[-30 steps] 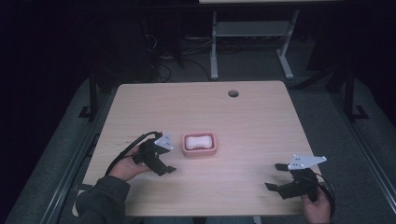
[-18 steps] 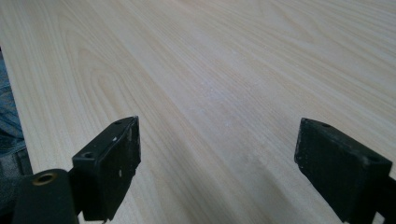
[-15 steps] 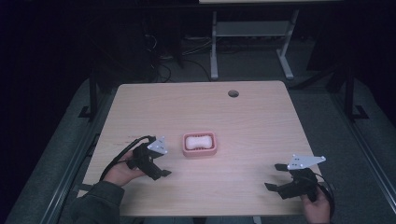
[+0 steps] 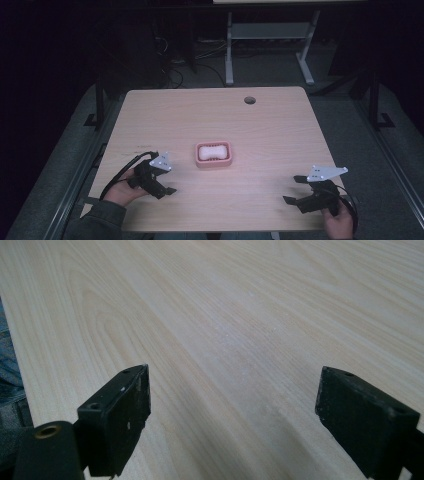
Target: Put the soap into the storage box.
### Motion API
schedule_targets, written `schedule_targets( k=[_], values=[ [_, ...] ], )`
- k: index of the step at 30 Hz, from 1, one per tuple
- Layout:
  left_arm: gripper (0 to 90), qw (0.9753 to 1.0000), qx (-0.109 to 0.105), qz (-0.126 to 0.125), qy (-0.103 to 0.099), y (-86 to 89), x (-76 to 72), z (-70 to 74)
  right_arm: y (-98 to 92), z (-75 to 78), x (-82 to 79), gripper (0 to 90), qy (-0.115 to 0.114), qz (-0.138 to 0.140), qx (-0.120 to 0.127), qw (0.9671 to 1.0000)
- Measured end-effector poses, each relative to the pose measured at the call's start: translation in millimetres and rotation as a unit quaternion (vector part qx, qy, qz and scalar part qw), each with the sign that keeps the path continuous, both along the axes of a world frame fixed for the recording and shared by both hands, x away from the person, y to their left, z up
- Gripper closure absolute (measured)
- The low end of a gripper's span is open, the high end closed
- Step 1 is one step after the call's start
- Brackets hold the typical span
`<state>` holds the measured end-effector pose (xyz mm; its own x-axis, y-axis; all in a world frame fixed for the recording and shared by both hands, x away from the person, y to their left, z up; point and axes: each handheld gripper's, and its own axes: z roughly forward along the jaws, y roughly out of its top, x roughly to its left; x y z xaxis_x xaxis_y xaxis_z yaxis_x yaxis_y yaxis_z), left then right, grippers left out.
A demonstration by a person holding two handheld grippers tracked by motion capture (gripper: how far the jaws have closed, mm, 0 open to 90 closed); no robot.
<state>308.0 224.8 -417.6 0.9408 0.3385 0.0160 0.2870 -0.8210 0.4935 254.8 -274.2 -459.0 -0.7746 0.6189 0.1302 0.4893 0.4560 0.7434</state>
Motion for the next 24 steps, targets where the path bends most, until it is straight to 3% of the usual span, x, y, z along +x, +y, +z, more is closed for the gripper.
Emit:
schedule_targets(
  k=[24],
  values=[
    [22.7, 0.9993, -0.016, 0.034, -0.007, 31.1, -22.4, -8.9, -0.2, -1.1, -0.3, 14.2, -0.002, -0.001, 0.002, 1.0]
  ],
)
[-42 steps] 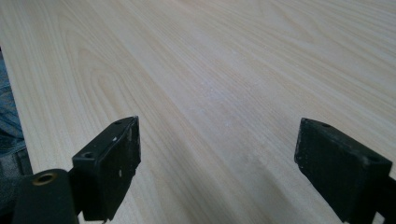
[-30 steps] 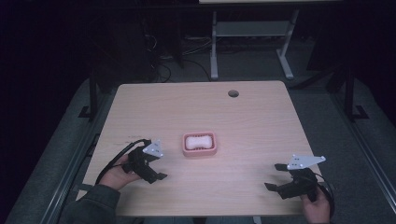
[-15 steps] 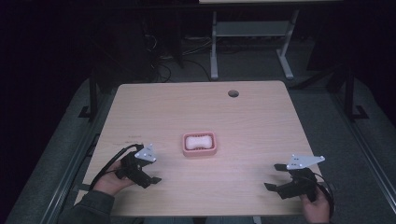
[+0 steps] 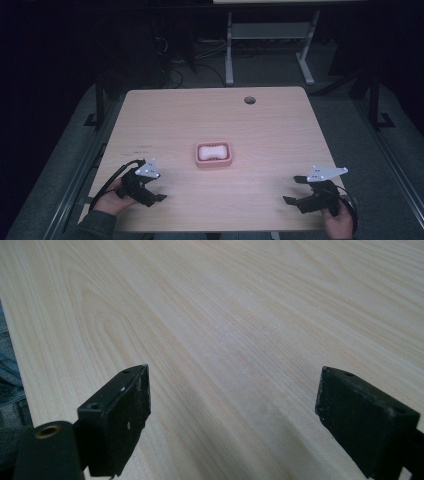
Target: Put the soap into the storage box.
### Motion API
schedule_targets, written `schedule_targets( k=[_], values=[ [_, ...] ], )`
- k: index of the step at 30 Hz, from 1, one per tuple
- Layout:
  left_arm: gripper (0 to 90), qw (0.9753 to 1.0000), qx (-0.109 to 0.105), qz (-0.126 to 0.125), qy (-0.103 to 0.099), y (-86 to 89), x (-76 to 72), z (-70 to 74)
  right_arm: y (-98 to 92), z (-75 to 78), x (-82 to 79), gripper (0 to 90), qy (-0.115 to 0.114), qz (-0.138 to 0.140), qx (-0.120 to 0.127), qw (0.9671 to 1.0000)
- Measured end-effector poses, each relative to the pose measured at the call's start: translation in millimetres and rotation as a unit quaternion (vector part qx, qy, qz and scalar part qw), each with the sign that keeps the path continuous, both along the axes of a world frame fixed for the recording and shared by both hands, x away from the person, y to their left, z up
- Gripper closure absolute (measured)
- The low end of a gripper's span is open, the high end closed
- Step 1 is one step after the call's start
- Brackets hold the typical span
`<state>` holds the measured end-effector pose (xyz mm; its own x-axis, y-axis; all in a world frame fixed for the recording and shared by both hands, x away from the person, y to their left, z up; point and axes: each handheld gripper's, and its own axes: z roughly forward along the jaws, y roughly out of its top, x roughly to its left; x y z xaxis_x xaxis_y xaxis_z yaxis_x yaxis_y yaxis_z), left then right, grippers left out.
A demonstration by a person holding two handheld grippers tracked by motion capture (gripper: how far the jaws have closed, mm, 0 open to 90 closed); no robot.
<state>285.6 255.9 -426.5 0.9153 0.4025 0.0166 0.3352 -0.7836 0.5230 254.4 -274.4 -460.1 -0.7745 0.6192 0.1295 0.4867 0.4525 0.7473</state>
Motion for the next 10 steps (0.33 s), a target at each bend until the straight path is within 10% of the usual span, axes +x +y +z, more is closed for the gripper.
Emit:
schedule_targets(
  k=[10],
  values=[
    [24.5, 0.9998, -0.002, 0.017, -0.005, 11.8, -13.3, -8.8, 1.8, 0.8, 1.2, 14.2, 0.001, 0.005, -0.002, 1.0]
  ],
)
